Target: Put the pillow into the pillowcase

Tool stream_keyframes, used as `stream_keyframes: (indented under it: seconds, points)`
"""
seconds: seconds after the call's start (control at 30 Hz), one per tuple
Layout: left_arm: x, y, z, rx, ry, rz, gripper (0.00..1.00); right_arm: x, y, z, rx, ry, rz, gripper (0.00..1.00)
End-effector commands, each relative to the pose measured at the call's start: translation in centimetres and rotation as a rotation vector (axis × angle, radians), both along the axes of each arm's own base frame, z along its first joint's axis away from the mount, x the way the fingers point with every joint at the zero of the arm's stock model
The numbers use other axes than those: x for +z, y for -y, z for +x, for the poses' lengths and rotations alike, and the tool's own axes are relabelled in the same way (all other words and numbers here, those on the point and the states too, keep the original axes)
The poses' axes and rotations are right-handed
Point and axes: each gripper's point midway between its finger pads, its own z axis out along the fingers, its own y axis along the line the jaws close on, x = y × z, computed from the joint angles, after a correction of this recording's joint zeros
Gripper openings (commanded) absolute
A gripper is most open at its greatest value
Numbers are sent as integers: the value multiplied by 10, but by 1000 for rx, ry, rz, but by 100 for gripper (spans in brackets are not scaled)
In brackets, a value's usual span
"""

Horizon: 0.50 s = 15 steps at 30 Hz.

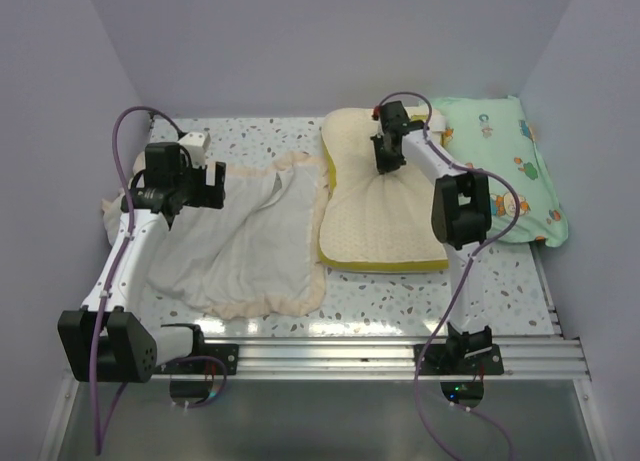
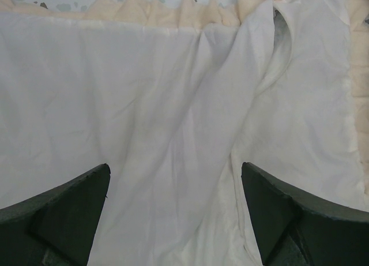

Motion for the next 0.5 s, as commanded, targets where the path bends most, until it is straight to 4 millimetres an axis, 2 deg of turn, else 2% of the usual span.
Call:
stream_keyframes:
  seconds: [0.0, 0.07, 0.1, 0.17, 0.2, 0.23, 0.27, 0.3, 0.33, 0.4, 0.43, 0.47]
  points:
    - [8, -2, 1, 25, 29, -8, 100, -26, -6, -37, 80, -180, 46, 0]
    - [9, -1, 2, 21, 35, -11, 100, 7, -10, -35, 141, -126, 60, 0]
    - [10, 2, 3, 7, 35, -20, 100, 45, -17, -36, 179, -64, 96, 0]
    - [12, 3, 4, -6, 39, -20, 100, 89, -17, -34, 269, 21, 82, 0]
    - [17, 4, 6, -10, 51, -25, 100, 126, -17, -37, 308, 91, 84, 0]
    - [19, 6, 7, -16, 53, -29, 100, 143, -15, -44, 381, 105, 64, 0]
    - [24, 8, 9, -24, 63, -37, 100, 173, -17, -44, 422, 170, 62, 0]
    - [25, 11, 10, -39, 65, -50, 100, 200, -14, -53, 461, 216, 53, 0]
    - [26, 13, 11, -42, 65, -63, 100, 221, -12, -54, 515, 275, 15, 0]
    - [30, 17, 12, -53, 69, -84, 100, 246, -9, -65, 568, 318, -4, 0]
    - [31, 18, 13, -54, 70, -90, 100, 274, -7, -70, 594, 387, -27, 0]
    - [31, 18, 13, -53, 71, -94, 100, 286, -5, -74, 605, 409, -36, 0]
